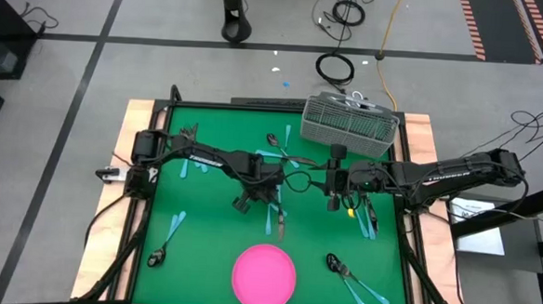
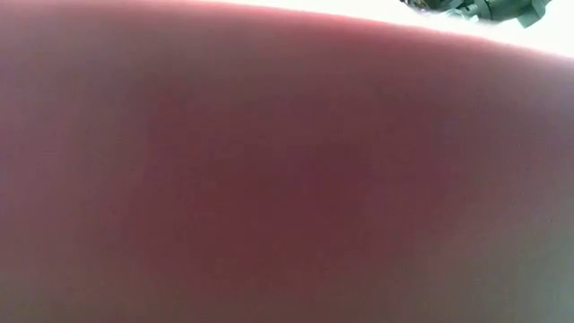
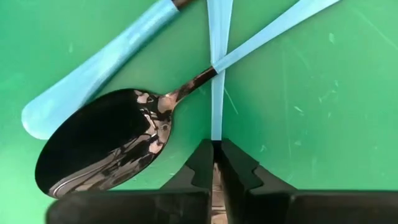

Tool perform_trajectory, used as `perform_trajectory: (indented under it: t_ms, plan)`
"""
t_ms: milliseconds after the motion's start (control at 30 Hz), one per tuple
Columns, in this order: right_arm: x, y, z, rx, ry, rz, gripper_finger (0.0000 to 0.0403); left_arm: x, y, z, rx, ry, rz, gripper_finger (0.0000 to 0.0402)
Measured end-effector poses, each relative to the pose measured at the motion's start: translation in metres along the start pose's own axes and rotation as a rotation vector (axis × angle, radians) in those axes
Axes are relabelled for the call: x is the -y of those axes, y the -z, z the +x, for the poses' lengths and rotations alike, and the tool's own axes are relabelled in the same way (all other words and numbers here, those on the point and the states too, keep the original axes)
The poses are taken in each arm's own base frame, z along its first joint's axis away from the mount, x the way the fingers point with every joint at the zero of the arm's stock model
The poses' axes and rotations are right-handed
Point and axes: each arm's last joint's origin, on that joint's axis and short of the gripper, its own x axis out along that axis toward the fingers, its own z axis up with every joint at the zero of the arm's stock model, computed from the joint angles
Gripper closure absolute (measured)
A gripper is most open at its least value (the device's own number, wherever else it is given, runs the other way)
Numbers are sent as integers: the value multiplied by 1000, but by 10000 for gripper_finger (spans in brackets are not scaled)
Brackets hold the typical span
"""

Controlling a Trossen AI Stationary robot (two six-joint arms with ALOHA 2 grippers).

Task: Sort silverware
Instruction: Put the blue fork into the utensil holder

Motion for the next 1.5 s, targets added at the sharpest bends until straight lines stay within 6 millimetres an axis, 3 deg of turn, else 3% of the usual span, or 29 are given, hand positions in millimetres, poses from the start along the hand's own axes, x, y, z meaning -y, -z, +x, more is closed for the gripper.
perform_trajectory:
  t_ms: [200, 733, 1133, 1300, 1500]
  plan:
    - [0, 0, 0, 0, 0, 0, 243, 0, -1, -5, -60, -2, 20, 395]
    - [0, 0, 0, 4, 2, 2, 243, 7, 23, -16, -519, -138, 74, 399]
    - [0, 2, 0, -24, 1, -6, 243, 16, 31, -24, -687, -147, 71, 399]
    - [3, 2, -2, -95, 84, -13, 243, 15, 27, -37, -806, -295, 120, 400]
    - [9, -10, -8, -123, 106, 66, 243, 0, 14, -58, -968, -638, 253, 400]
